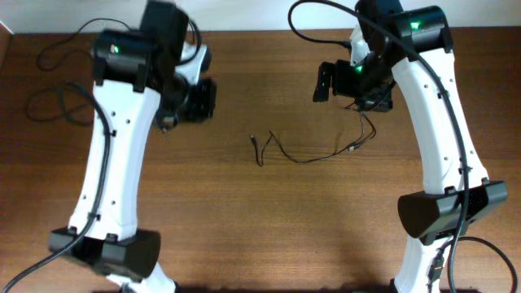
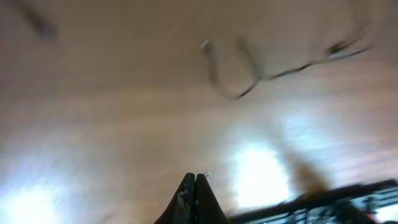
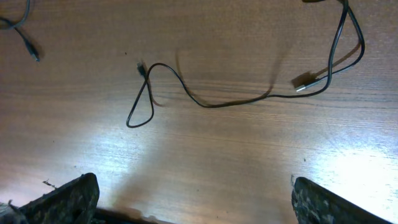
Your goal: Untangle cables
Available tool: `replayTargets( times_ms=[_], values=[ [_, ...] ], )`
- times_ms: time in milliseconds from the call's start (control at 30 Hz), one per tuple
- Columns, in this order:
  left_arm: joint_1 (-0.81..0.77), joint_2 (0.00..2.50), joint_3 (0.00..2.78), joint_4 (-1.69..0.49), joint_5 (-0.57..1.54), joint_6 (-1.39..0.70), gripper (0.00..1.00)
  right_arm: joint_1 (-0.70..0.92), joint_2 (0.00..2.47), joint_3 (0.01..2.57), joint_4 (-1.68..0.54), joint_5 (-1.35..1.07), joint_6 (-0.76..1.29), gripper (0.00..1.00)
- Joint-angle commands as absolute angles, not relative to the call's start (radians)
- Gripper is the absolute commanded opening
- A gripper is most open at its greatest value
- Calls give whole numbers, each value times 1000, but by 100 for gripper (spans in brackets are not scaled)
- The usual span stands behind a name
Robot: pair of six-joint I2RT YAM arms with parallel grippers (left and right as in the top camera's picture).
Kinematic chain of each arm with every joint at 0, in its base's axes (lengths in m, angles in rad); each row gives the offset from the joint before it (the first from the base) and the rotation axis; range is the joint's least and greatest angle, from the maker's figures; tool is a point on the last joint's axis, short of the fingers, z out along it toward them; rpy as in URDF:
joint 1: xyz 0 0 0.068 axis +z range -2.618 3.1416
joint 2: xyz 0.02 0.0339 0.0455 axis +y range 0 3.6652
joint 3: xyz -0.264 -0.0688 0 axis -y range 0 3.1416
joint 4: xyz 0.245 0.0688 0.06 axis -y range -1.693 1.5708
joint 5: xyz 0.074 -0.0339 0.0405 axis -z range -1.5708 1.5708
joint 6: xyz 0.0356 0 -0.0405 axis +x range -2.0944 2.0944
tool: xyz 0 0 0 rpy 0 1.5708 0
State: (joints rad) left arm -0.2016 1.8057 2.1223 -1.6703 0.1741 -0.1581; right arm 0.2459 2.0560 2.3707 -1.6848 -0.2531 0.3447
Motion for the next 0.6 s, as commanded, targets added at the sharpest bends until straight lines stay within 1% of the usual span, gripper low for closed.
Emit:
replayTargets(
  times_ms=[0, 167, 267, 433, 500, 567],
  values=[
    [-184, 1743, 1946, -1616, 78, -190, 0, 248, 2017, 2367, -1688, -258, 352, 98],
    [-165, 1742, 1791, -1545, 78, -190, 0, 248, 2017, 2367, -1687, -258, 352, 98],
    [-141, 1742, 1763, -1526, 80, -190, 0, 248, 2017, 2367, -1687, -258, 352, 98],
    [-27, 1738, 1763, -1526, 109, -189, 0, 248, 2017, 2367, -1687, -258, 352, 98],
    [42, 1738, 1763, -1526, 147, -190, 3, 248, 2017, 2367, -1687, -258, 352, 99],
    [90, 1739, 1763, -1528, 154, -190, 11, 248, 2017, 2367, -1687, -258, 352, 98]
  ],
)
